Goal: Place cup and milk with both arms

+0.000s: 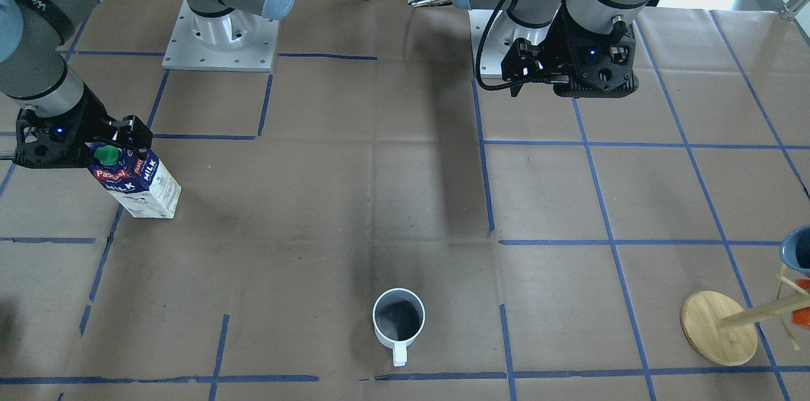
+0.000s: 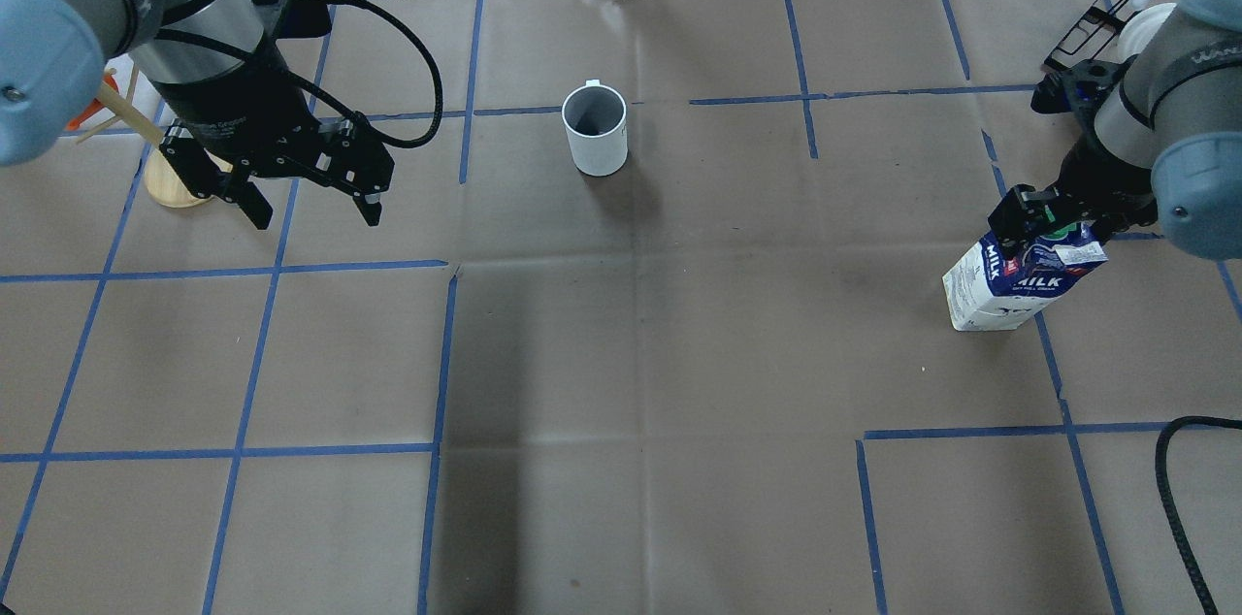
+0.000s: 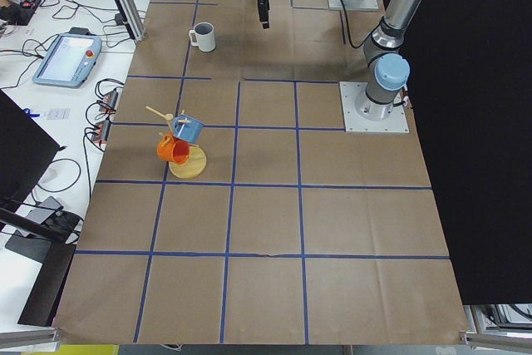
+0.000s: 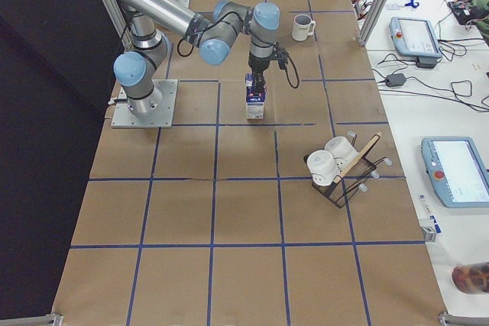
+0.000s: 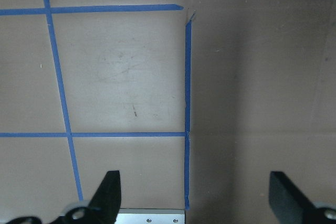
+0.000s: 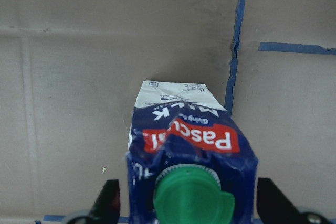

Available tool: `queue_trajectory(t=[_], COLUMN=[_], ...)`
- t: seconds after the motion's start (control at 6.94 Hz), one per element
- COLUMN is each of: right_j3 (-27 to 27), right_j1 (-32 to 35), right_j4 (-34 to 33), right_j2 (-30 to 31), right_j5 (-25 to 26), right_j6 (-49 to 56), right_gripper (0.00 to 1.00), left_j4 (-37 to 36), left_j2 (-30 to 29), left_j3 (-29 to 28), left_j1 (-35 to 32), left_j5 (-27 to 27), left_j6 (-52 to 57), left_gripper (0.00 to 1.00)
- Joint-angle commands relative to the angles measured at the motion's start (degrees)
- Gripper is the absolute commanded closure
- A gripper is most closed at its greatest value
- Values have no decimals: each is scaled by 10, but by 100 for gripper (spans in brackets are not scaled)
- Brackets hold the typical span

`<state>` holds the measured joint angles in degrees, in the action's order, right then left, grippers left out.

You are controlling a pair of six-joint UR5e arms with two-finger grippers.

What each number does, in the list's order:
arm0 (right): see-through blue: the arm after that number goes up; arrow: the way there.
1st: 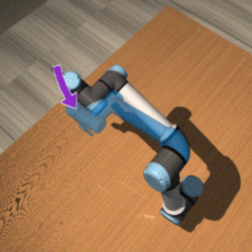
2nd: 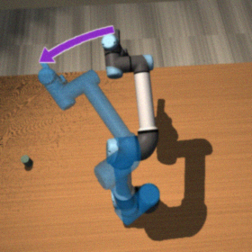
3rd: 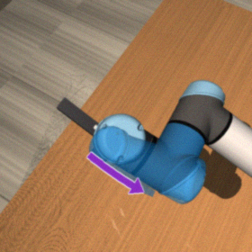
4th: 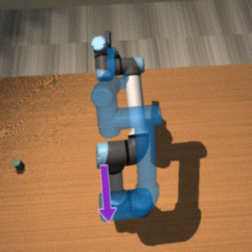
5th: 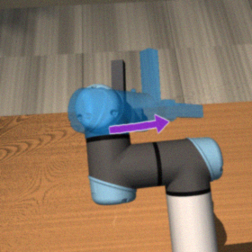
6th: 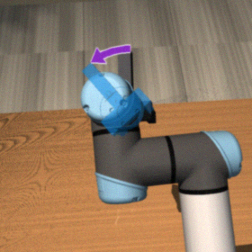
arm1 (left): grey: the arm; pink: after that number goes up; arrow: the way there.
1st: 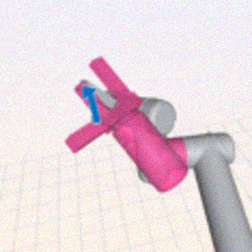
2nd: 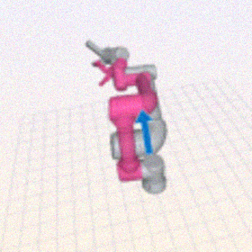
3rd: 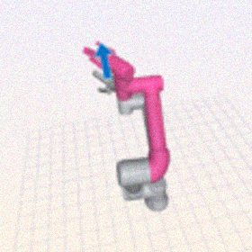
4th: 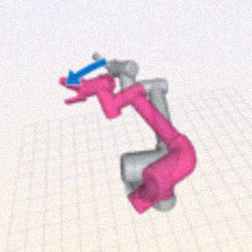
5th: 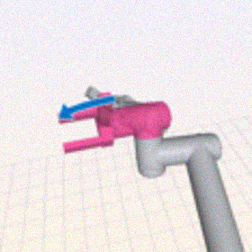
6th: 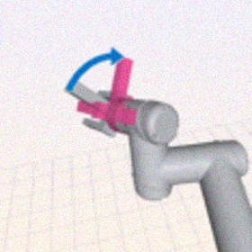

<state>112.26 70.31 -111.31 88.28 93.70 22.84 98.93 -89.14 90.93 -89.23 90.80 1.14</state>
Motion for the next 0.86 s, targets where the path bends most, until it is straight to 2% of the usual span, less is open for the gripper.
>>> queue_trajectory(t=[0.0,0.14,0.43,0.72], right_j3=[-5,-2,-1,-12], right_j1=[0,0,0,1], right_j4=[-7,-25,-29,-28], right_j2=[1,1,2,12], right_j5=[-10,-10,-10,-9], right_j6=[-11,-12,-12,-15], right_gripper=[30,31,41,41], left_j4=[0,0,1,2], left_j2=[0,1,3,4], left_j3=[0,0,0,0], left_j1=[0,0,-1,0], left_j5=[0,0,1,1], left_j6=[0,0,0,0], left_gripper=[0,0,0,0])
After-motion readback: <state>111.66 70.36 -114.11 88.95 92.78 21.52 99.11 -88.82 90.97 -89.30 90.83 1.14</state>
